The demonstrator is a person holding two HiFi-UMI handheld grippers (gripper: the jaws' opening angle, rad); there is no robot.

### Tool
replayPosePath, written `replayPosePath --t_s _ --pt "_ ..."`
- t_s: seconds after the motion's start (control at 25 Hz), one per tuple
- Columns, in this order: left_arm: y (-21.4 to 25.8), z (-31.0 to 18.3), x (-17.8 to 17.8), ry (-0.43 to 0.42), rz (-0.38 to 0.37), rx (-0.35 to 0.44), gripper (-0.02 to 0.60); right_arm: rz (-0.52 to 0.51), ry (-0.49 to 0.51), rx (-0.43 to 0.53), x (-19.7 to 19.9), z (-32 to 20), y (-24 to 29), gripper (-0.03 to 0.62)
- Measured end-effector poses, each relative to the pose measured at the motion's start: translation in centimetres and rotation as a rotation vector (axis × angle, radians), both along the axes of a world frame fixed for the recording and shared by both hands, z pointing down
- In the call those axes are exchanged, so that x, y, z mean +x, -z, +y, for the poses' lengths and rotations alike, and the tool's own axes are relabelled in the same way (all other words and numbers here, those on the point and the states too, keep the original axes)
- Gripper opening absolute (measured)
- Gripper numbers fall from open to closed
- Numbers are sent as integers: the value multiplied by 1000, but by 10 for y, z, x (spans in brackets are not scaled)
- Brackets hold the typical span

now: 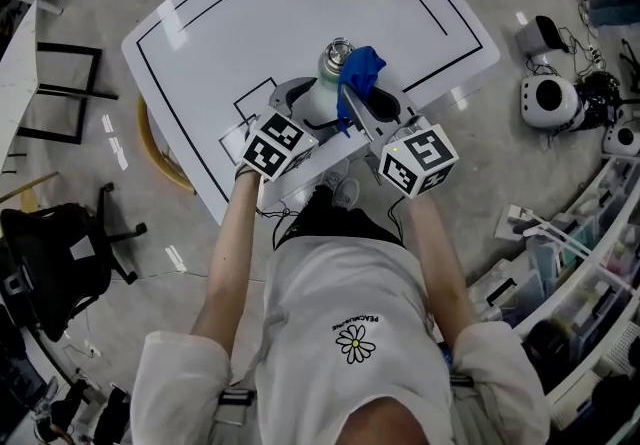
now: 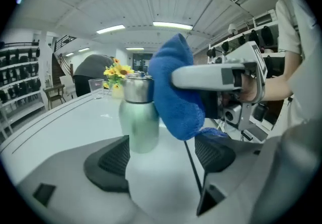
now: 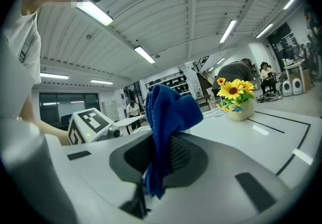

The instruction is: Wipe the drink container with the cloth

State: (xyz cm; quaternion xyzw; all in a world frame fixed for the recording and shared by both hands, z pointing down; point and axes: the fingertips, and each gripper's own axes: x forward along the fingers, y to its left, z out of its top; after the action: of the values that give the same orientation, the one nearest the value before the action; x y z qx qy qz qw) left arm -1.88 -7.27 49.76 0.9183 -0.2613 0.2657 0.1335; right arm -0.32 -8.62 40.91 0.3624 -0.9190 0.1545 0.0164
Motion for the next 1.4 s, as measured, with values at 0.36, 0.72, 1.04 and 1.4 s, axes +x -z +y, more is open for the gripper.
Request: replayPosePath --t_s 0.36,0.72,1.04,1.4 --pt "-14 -49 -9 -40 -32 7 391 24 -13 3 5 -4 1 41" --pt "-19 -20 7 -65 -33 -21 391 87 -52 18 14 -7 -1 42" --pt "-16 13 31 -143 -14 -39 390 86 -3 21 -1 -5 -1 41" --pt "-9 -38 -18 -10 6 -1 391 77 -8 18 3 -5 1 41"
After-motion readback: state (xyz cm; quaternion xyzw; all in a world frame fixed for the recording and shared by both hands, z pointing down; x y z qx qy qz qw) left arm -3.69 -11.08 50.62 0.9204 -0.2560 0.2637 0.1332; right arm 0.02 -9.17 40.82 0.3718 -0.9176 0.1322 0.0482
